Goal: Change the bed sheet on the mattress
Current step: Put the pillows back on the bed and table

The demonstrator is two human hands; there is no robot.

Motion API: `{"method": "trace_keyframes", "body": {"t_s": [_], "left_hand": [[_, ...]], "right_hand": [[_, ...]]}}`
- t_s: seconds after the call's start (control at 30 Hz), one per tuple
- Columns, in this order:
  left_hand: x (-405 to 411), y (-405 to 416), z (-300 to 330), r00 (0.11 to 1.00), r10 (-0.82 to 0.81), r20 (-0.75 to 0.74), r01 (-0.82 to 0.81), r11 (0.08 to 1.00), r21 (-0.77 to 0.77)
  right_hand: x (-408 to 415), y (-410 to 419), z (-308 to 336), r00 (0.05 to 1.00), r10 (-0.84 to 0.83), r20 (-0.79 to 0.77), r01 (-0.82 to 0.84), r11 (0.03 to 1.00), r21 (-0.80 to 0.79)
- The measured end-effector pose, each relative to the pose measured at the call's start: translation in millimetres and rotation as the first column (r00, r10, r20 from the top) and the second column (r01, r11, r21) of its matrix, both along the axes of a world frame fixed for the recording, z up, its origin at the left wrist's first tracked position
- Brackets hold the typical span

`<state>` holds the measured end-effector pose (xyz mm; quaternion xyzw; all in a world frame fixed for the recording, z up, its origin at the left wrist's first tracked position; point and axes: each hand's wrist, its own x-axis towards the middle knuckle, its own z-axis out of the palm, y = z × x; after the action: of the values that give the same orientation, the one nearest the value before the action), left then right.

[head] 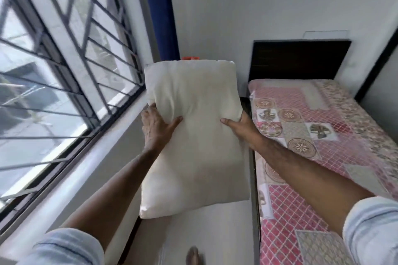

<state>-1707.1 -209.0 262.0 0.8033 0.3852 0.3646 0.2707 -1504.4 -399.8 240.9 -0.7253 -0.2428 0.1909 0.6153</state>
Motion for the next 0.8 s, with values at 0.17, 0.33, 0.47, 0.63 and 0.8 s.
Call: {"method": "trace_keyframes", "body": {"t_s": [0.17, 0.33, 0.47, 0.63, 0.8], "left_hand": [[129.6, 77.6, -15.1, 0.995, -0.094, -0.040, 0.094, 0.995, 0.013], [260.6, 163.2, -9.2, 0.969, -0.223, -0.106, 0.228, 0.973, 0.040], [371.9, 214.0, -3.0, 0.936, -0.316, -0.155, 0.323, 0.946, 0.025], [518.1, 258.9, -16.9, 0.893, -0.415, -0.176, 0.425, 0.905, 0.018], [673.3, 290.7, -30.4, 0.844, -0.492, -0.215, 0.500, 0.866, -0.022]], "right_hand": [[106.6, 63.1, -14.4, 0.995, -0.099, -0.004, 0.098, 0.995, -0.026], [244.6, 134.4, -59.9, 0.973, -0.186, -0.134, 0.181, 0.982, -0.053], [311.2, 166.2, -47.1, 0.942, -0.290, -0.170, 0.286, 0.957, -0.044], [413.2, 198.6, -50.4, 0.913, -0.342, -0.221, 0.354, 0.935, 0.016], [541.7, 223.9, -71.2, 0.868, -0.402, -0.292, 0.428, 0.903, 0.029]]}}
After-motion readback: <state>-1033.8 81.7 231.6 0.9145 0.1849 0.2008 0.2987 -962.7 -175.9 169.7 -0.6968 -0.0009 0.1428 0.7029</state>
